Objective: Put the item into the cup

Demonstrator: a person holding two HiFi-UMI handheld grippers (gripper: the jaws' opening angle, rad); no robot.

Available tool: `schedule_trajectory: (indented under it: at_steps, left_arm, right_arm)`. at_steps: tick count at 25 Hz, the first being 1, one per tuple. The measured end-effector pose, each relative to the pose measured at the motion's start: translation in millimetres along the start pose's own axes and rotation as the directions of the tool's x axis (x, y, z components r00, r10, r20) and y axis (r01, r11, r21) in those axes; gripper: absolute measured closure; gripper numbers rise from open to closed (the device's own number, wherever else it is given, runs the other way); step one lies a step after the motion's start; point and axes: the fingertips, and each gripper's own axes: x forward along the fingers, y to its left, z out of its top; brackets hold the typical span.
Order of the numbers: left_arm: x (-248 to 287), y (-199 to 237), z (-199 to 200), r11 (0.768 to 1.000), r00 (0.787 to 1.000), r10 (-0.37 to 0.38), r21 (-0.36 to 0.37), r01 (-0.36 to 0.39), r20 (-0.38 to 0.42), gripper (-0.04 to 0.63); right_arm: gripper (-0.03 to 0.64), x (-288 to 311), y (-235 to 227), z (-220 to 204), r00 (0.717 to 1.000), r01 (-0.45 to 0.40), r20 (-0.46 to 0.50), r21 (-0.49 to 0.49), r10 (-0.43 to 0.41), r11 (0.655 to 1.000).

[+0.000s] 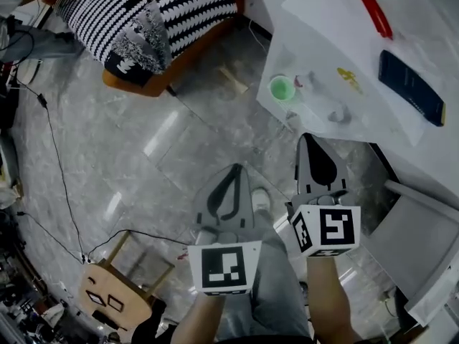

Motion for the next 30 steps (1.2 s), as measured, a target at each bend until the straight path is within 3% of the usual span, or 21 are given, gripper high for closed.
schedule_trajectory:
  at_steps: [13, 24, 30]
  left_arm:
    - [51, 13, -72, 1.000, 0.988, 0.000, -0.012, -0.002, -0.153, 0.581]
    - [74, 22, -113, 0.998, 0.965, -0.003, -0.057, -0.013, -0.262, 0.581]
    - [69, 40, -133, 0.993, 0.957, 0.040, -0.099, -0.071, -0.288, 0.581]
  right_arm:
    - [0.607, 94, -33, -53, 0.996, 0.069, -0.048, -0.009, -0.069, 0.998]
    - [0.607, 142, -52, -80, 0.991, 0.096, -0.094, -0.052, -0.100, 0.994]
    - [0.606, 157, -59, -89, 0.985, 0.132, -0.099, -0.122, -0.144, 0.984]
